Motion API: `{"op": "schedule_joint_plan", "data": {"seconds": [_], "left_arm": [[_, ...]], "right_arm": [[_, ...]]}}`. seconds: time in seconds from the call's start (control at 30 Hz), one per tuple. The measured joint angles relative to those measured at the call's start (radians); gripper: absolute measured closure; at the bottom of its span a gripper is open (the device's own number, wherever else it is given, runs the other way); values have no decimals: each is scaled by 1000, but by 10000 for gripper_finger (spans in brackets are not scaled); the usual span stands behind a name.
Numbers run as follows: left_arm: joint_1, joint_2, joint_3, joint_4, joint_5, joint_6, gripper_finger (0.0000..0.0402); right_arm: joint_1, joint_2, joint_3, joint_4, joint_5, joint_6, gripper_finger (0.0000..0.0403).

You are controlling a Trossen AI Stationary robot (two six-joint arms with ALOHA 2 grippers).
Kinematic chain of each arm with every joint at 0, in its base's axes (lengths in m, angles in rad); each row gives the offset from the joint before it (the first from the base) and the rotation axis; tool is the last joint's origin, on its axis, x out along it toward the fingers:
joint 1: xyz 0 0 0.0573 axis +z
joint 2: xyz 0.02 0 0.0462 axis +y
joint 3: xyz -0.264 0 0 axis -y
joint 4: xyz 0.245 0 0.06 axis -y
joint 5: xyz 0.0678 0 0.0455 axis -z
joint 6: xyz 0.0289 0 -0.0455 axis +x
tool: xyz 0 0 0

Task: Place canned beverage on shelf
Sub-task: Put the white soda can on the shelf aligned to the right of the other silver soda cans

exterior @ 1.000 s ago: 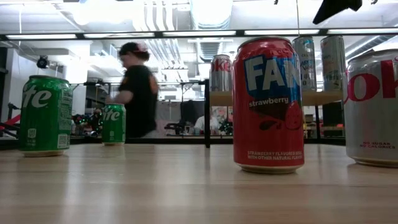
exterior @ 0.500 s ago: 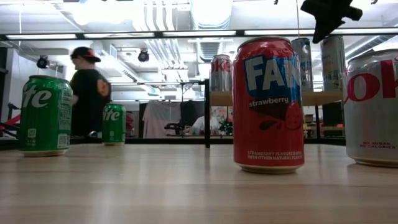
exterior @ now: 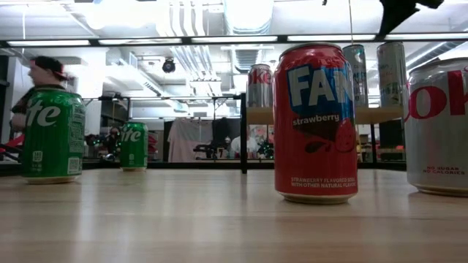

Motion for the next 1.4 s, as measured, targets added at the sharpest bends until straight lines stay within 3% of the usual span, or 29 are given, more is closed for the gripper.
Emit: {"op": "schedule_joint_plan", "data": {"seconds": [0.13,0.43,0.77,1.4], "left_arm": [[1,12,0,45,0,19,111],[1,31,0,69,0,40,111],[1,30,0,73,0,40,111],[1,30,0,73,0,37,111]], "right_arm": [[0,-17,0,0,-68,7,394],[0,-12,-41,4,61,47,394],[0,22,-73,27,116,24,394],[0,31,-79,31,60,-17,394]]}}
